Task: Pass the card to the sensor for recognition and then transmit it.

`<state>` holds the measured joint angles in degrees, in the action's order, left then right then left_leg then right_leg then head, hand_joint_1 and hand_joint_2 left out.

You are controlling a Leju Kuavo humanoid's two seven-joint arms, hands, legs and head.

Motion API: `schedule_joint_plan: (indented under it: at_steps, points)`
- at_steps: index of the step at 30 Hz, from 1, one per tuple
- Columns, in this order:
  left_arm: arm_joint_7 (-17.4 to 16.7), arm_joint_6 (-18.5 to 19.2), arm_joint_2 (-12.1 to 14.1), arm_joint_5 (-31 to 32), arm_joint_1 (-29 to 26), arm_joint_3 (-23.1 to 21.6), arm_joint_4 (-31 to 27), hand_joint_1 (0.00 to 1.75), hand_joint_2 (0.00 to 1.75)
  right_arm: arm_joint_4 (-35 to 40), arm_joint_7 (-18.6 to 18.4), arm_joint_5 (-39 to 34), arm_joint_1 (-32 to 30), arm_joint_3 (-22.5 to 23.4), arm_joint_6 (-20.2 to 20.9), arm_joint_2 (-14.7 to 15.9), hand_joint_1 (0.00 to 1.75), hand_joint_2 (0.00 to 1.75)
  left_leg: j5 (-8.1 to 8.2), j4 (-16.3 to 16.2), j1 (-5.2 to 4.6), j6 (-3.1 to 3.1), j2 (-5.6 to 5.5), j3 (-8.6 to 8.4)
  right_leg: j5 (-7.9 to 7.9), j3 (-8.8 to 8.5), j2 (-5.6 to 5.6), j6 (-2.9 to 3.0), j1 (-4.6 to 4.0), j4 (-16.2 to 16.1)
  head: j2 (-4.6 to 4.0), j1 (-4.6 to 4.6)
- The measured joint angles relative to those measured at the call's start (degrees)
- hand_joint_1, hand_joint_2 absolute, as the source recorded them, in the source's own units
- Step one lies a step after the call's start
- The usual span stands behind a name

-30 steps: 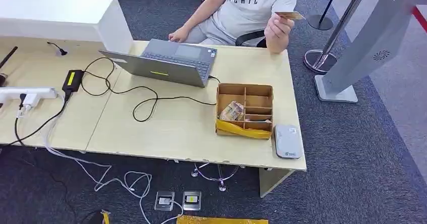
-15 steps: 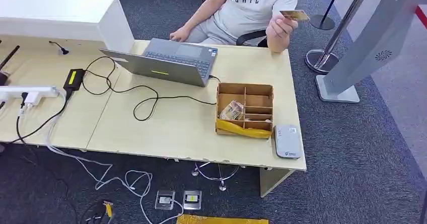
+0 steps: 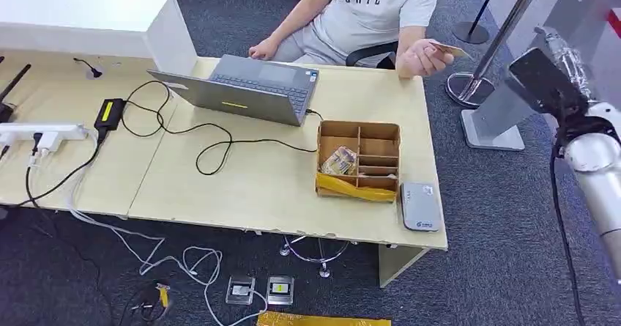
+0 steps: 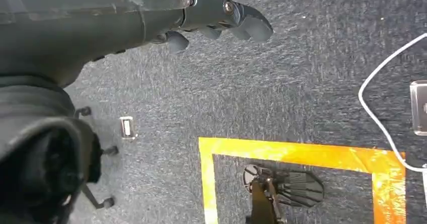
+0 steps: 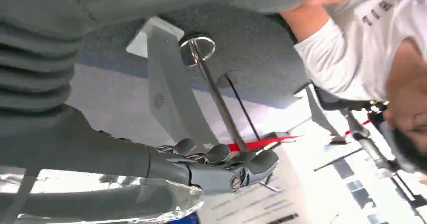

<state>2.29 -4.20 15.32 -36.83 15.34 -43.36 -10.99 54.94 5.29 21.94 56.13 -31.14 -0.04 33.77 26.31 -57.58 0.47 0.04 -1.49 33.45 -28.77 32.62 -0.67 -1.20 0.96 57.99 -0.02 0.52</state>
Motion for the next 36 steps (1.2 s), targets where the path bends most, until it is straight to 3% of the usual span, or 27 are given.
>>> schedule_joint_plan:
  at_steps: [5,11,17,21,22,23,36]
  points:
    - [-0.3,0.2,0.0,0.3,0.1,0.0,0.0,0.00,0.00,3.2,-0.1,11.3,-0.3,-4.0,-5.1,0.0,0.00,1.75,0.00,0.0,0.01,0.00,0.09,-0.01,0.01,0.04,0.10,0.00,-0.01,0.0,-0.02,0.00]
    - [-0.6,0.2,0.0,0.5,0.1,0.0,0.0,0.00,0.00,4.8,-0.5,17.4,-1.1,-7.6,-8.6,-0.1,0.00,1.75,0.01,0.0,0.01,-0.01,0.10,0.01,0.01,0.05,0.11,0.00,-0.01,0.0,0.00,0.02]
    - [-0.8,0.2,-0.3,0.7,0.1,0.0,0.0,0.00,0.00,5.4,-0.7,17.9,-3.1,-9.2,-9.6,-0.5,0.00,1.75,0.01,0.0,0.01,-0.02,0.11,0.01,0.01,0.05,0.11,0.00,-0.01,0.0,0.00,0.00]
    - [-0.8,0.2,-0.3,0.7,-0.3,0.0,0.0,0.00,0.00,7.2,-1.4,17.2,-4.2,-9.9,-8.0,-0.5,0.00,1.75,0.01,0.0,0.01,-0.02,0.11,0.00,0.01,0.03,0.12,0.00,-0.01,0.0,0.00,-0.02]
    - [-0.8,0.2,-0.3,0.7,-0.5,0.0,0.0,0.00,0.00,7.8,-1.7,16.9,-4.7,-10.0,-7.3,-0.5,1.66,1.75,0.02,0.0,0.01,-0.02,0.13,0.00,0.01,0.05,0.13,0.01,-0.01,0.0,0.00,0.00]
    - [-0.8,0.2,-0.3,0.5,-0.7,0.0,0.0,0.00,0.00,8.4,-1.8,16.5,-5.1,-10.0,-6.8,-0.5,1.75,1.75,0.02,0.0,0.01,-0.02,0.14,0.00,0.01,0.05,0.14,0.00,-0.01,0.0,0.00,0.00]
    - [-0.1,0.2,-0.3,0.2,-2.4,0.0,0.0,0.00,0.00,13.9,-3.4,13.7,-7.5,-10.6,-6.3,-0.6,1.75,1.75,0.02,0.0,0.01,-0.02,0.18,0.00,0.01,0.07,0.20,0.01,-0.01,0.0,-0.02,0.00]
